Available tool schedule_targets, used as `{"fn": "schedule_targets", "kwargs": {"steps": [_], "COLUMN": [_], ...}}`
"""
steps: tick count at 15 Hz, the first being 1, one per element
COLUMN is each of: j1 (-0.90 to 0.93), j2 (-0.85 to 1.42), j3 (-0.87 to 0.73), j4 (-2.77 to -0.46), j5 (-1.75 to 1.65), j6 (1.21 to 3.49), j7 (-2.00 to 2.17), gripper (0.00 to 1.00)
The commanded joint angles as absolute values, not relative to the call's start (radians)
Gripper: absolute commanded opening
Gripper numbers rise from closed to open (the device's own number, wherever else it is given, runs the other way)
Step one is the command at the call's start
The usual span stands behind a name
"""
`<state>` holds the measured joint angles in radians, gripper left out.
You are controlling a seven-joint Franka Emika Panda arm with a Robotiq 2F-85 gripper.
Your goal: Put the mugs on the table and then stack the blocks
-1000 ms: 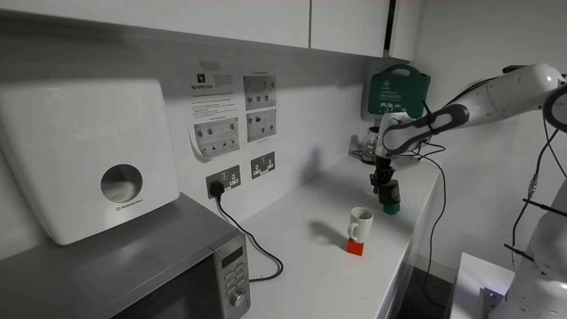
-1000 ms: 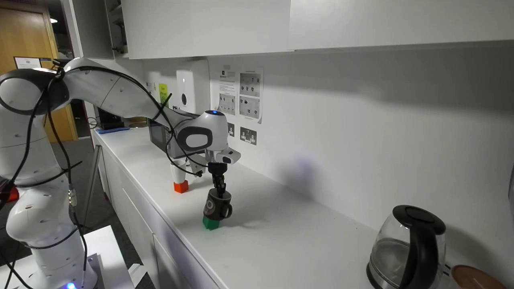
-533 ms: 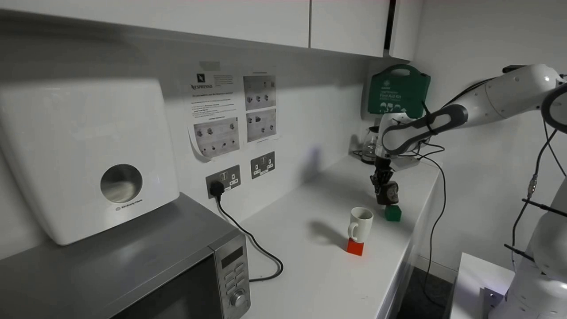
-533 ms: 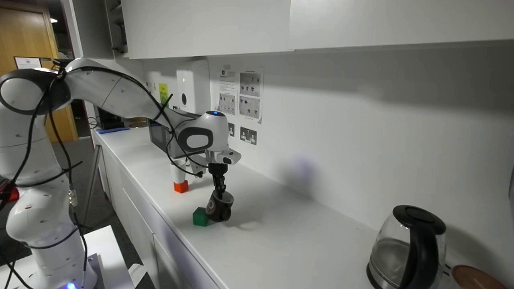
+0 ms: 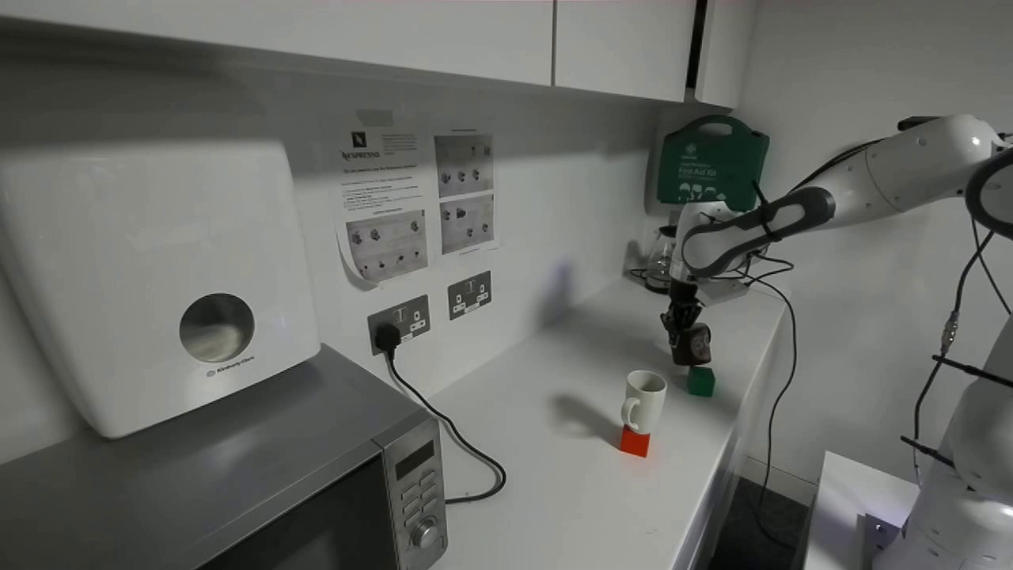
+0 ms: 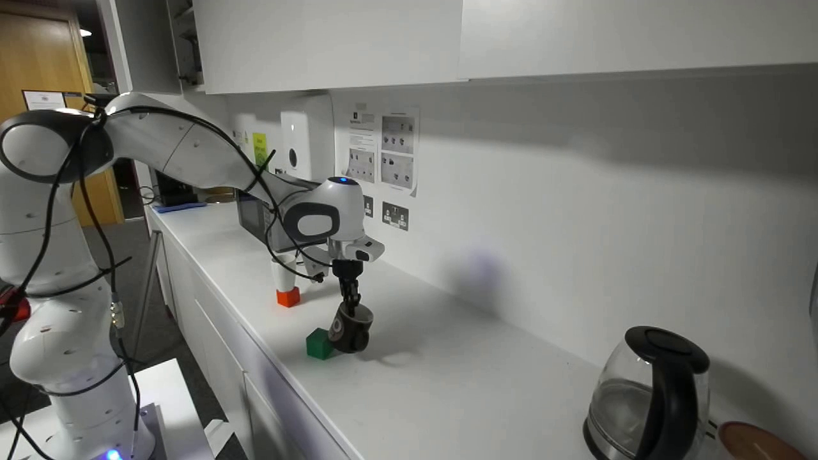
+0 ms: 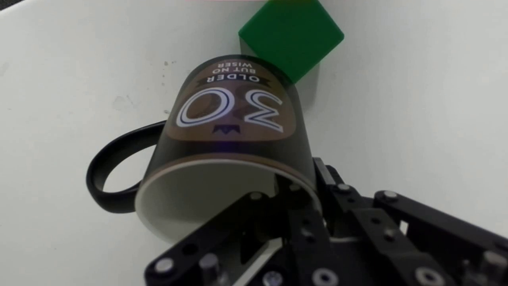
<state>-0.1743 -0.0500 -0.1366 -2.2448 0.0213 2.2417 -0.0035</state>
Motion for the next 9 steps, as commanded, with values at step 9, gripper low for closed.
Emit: {"fn": "schedule_targets", "kwargs": {"steps": [9], "j1": [-0.14], "j2": [-0.068], "j3": [-0.129], "j4": [-2.24], "j5": [0.078], "j6": [2.428], "j7": [-0.051], "gripper": [0.03]}}
